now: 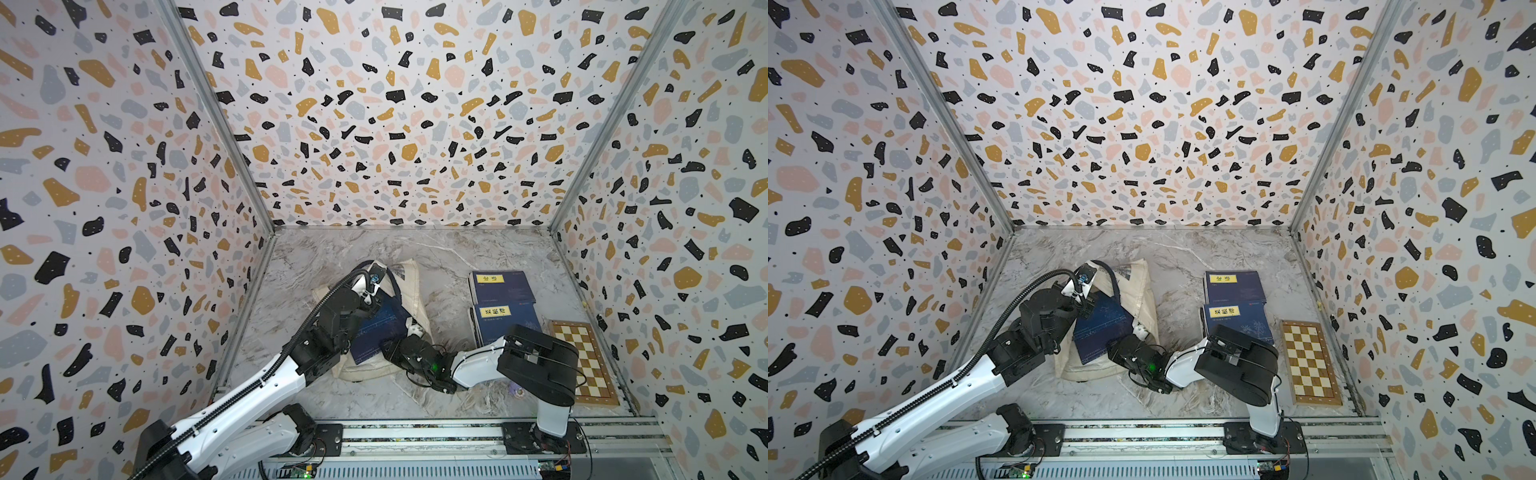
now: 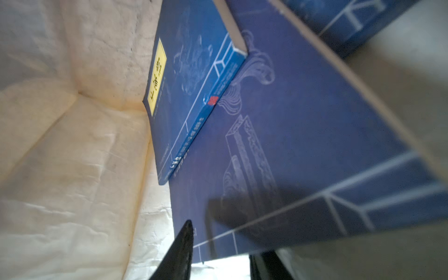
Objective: Take out the books from the canvas bag
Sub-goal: Pick up the book from the canvas bag.
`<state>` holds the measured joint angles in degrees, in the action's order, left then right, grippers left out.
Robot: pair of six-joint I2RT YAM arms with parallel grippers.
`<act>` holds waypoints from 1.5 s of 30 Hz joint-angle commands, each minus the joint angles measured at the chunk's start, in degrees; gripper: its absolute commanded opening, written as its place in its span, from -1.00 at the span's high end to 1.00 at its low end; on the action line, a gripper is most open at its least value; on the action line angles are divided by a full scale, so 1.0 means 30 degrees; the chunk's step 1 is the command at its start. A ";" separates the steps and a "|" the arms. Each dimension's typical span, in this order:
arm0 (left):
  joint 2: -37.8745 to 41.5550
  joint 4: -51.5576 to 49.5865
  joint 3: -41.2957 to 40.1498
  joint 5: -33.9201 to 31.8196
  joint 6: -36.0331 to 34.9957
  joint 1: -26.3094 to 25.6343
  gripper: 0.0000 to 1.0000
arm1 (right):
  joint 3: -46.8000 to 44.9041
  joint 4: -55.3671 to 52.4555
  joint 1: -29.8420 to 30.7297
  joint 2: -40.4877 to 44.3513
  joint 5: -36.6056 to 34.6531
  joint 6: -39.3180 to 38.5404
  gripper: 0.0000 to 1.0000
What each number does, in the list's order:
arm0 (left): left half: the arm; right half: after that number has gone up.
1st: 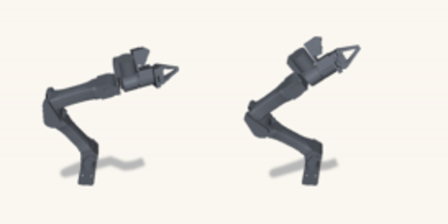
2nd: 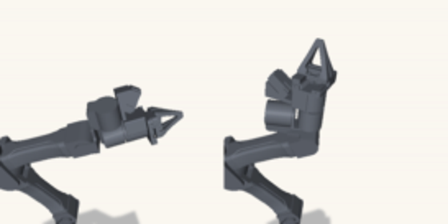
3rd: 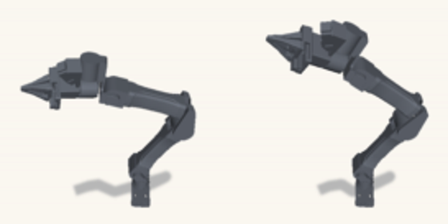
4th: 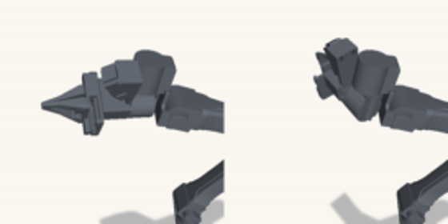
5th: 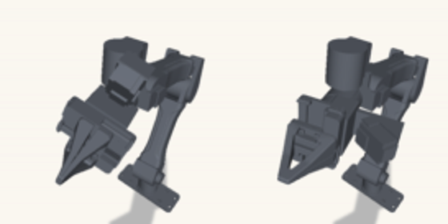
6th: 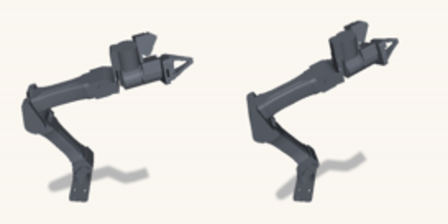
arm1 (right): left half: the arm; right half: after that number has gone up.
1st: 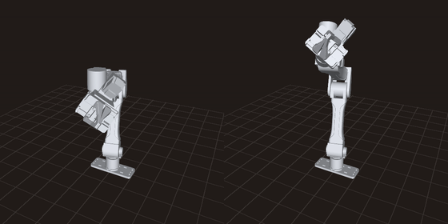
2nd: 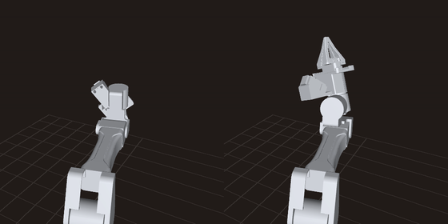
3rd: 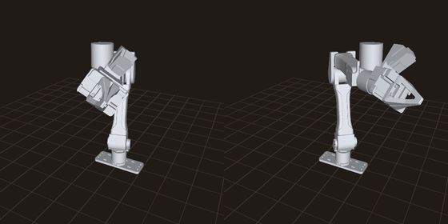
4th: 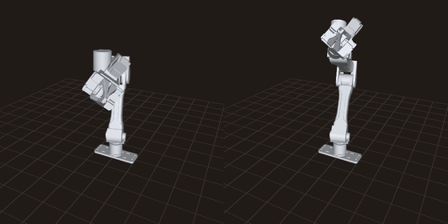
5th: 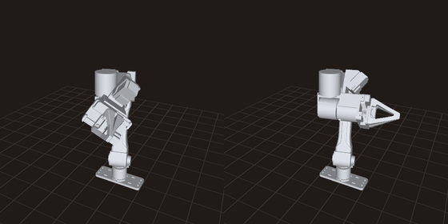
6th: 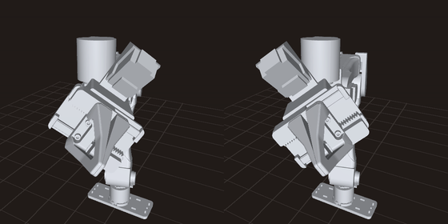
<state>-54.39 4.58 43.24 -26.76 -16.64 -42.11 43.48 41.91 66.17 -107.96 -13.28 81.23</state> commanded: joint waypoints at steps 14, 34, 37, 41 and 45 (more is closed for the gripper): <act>0.0414 0.1422 0.0895 0.0014 0.0645 0.0182 1.00 | 0.1381 0.2062 -0.1304 -0.1330 -0.1613 -0.0358 0.42; -0.0396 0.0752 0.1509 -0.0974 0.1941 0.0615 1.00 | -0.1890 0.2741 -0.0953 0.3106 -0.0387 -0.4236 1.00; -0.0688 0.0279 0.1865 -0.1334 0.2481 0.0836 1.00 | -0.2377 0.1872 -0.0744 0.4341 -0.0144 -0.5163 1.00; -0.1011 -0.0173 0.2170 -0.1342 0.3086 0.1031 1.00 | -0.2971 0.0743 -0.0395 0.5728 0.0148 -0.5963 1.00; -0.1422 -0.0712 0.2492 -0.1295 0.3455 0.1145 1.00 | -0.3019 -0.0807 -0.0108 0.6882 0.0368 -0.6741 1.00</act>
<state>-58.57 1.26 48.45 -28.01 -8.56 -39.48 34.00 42.92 65.19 -90.89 -12.36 64.90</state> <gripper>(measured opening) 0.047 0.113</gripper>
